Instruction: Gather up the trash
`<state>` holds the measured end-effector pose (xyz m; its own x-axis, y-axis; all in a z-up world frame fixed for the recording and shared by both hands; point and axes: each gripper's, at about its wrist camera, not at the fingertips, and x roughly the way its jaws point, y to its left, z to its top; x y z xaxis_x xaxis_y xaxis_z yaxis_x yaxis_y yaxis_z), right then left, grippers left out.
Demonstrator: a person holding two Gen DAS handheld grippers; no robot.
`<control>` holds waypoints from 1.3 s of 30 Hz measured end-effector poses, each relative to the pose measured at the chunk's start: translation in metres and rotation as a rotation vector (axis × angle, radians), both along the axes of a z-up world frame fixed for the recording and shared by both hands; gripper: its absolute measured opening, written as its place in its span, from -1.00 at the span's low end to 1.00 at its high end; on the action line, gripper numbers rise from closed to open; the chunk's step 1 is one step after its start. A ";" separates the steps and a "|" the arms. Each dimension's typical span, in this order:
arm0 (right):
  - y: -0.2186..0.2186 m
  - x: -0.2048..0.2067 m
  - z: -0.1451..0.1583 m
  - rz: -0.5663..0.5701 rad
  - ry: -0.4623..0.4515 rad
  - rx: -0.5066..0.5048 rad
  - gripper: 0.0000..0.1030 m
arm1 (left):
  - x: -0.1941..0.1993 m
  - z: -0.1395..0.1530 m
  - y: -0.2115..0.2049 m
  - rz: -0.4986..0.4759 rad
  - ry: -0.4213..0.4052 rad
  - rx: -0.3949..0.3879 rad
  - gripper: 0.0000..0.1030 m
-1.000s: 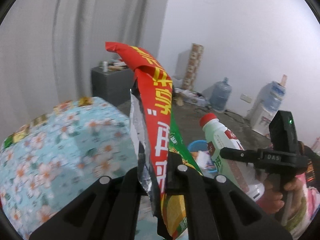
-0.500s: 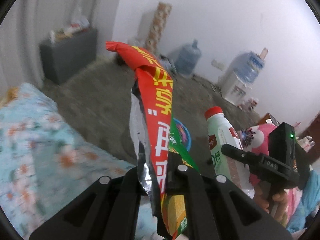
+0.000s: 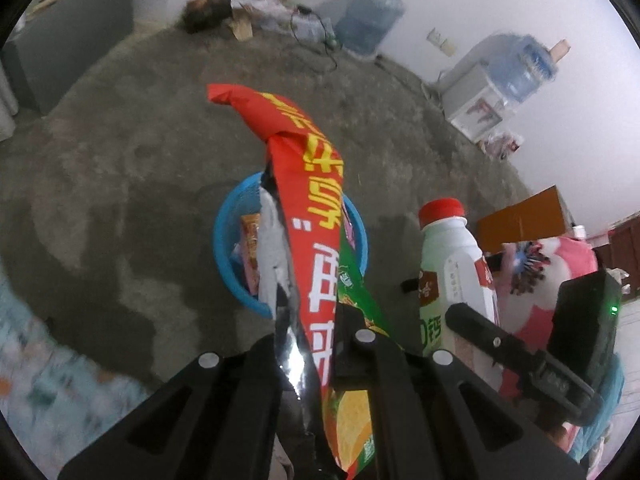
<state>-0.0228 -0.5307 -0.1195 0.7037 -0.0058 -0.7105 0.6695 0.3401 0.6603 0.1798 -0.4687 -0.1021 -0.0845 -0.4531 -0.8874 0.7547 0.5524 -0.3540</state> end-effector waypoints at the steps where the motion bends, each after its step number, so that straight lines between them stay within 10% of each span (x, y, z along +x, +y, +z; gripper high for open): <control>1: -0.006 0.005 -0.006 0.000 0.014 0.003 0.07 | 0.004 -0.007 -0.008 -0.002 0.002 0.011 -0.99; 4: -0.017 0.014 -0.016 0.013 0.043 0.003 0.08 | 0.019 -0.037 -0.034 0.001 0.004 0.050 -0.92; 8: -0.040 0.048 -0.060 0.043 0.095 0.030 0.33 | 0.039 -0.083 -0.049 0.017 -0.033 0.205 0.31; 11: -0.047 0.061 -0.107 0.034 0.195 0.051 0.36 | 0.047 -0.101 -0.048 0.050 -0.085 0.301 0.31; 15: -0.039 0.039 -0.121 -0.042 0.177 0.106 0.27 | 0.057 -0.083 -0.028 0.129 -0.044 0.235 0.31; 26: 0.008 -0.004 -0.034 -0.065 0.129 -0.094 0.28 | 0.023 0.054 0.036 0.057 -0.279 0.008 0.38; 33: 0.068 0.013 0.054 0.075 0.078 -0.305 0.50 | -0.025 0.154 0.163 0.216 -0.383 -0.251 0.85; 39: 0.163 0.021 0.138 0.258 0.047 -0.564 0.83 | -0.059 0.185 0.281 0.457 -0.496 -0.231 0.89</control>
